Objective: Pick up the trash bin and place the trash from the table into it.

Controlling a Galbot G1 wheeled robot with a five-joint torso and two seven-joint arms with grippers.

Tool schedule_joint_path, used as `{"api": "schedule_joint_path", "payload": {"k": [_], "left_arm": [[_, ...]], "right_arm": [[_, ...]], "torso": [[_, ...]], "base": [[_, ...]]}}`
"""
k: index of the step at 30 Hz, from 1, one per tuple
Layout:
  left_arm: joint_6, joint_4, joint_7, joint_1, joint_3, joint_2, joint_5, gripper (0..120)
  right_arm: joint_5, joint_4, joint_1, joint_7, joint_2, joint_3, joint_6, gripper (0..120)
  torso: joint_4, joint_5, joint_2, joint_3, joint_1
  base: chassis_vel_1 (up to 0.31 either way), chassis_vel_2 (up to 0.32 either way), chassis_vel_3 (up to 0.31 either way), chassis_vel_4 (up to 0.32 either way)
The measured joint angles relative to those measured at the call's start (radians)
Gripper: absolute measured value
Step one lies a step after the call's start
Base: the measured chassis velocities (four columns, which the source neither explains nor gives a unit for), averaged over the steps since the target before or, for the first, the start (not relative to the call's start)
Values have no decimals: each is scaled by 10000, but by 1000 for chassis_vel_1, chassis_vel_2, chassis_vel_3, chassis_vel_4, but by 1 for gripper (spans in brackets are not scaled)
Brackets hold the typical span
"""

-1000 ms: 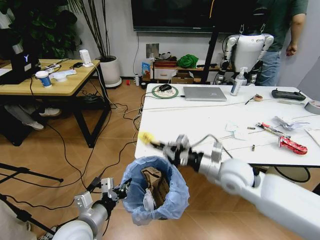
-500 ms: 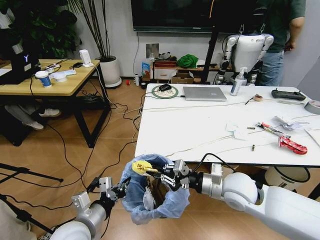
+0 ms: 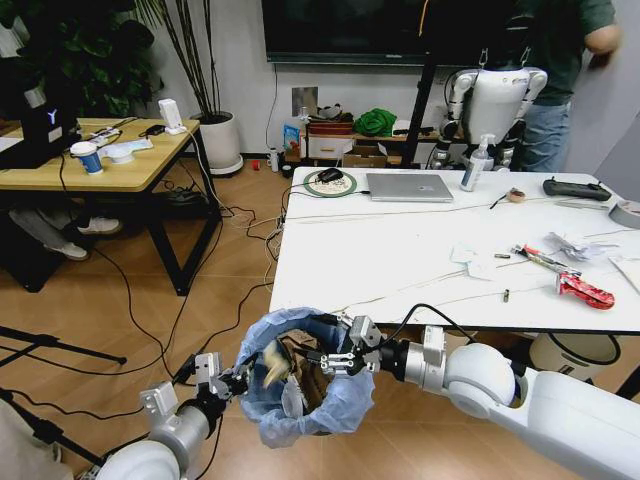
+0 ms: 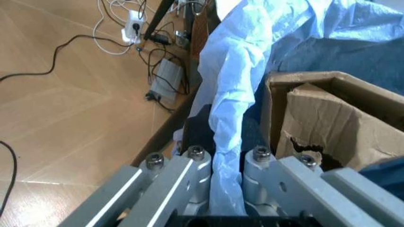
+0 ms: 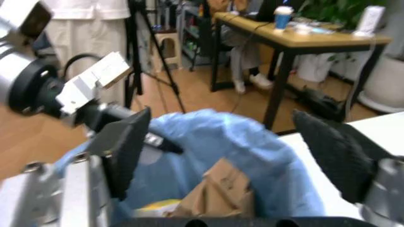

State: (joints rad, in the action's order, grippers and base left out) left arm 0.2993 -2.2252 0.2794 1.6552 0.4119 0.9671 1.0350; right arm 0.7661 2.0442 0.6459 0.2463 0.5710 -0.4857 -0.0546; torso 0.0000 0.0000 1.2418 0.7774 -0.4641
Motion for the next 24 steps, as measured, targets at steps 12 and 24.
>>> {"api": "schedule_joint_path", "payload": {"k": [12, 24], "left_arm": [[8, 10, -8, 59, 84, -165, -148, 2], [-8, 476, -47, -438, -98, -225, -163, 2]], "right_arm": [[850, -1528, 604, -2292, 1097, 2871, -1746, 100], [908, -3620, 4322, -808, 2219, 8412, -1899, 100]], "torso": [[3, 3, 0, 0, 0], [-3, 0, 0, 0, -1]], "base": [[0, 0, 0, 0], [0, 0, 0, 0]]}}
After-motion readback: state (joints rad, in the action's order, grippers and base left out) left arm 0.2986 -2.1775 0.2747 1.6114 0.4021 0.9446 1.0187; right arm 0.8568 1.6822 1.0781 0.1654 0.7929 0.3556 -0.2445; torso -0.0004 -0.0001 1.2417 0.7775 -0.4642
